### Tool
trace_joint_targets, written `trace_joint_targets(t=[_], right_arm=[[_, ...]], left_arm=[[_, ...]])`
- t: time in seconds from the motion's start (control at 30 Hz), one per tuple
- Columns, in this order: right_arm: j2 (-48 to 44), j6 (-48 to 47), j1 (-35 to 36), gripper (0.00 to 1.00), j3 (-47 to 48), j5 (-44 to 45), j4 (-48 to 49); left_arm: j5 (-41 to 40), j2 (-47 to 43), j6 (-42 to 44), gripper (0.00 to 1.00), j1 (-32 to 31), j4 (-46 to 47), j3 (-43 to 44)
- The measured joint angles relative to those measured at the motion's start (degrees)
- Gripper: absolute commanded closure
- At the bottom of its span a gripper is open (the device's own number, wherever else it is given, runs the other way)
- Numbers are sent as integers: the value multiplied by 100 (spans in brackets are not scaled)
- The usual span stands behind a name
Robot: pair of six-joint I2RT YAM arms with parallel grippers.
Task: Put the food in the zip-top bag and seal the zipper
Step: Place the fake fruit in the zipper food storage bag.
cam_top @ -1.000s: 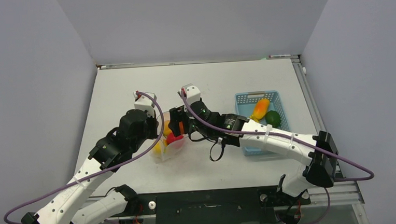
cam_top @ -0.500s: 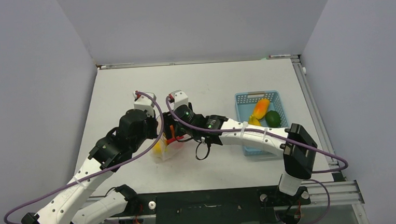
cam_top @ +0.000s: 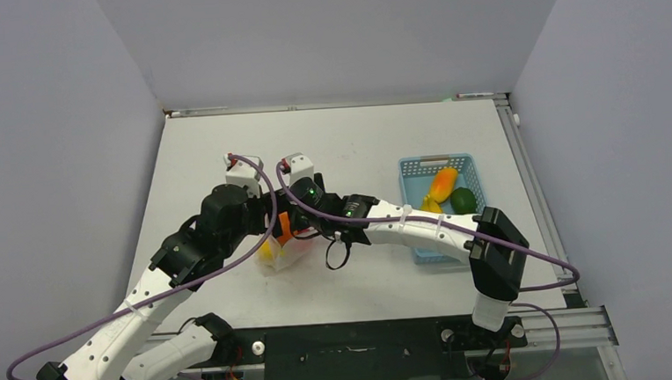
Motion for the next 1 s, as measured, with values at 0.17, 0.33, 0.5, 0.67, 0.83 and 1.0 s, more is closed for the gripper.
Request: trace_joint_targets(t=[0.17,0.33,0.5,0.67,0.83,1.0], right_arm=[[0,9,0,0,0,-50,2],[-59,11,0,1,-4,-85,-4],[-457,9,2,2,-175,-127,-7],[-1113,-13,2,3,-435,-79,-66],[-1740,-55,0,4,-656,273,-286],[-2343,-114,-46,5,-872,817,-721]], left_arm=[[-2,-4,0,100,11,0,0],[0,-11,-2,100,15,4,0],[0,-11,-2,100,15,13,0],[0,-20,-4,100,15,13,-11],[0,-24,-4,100,17,15,-20],[0,-24,-4,100,20,17,-20]])
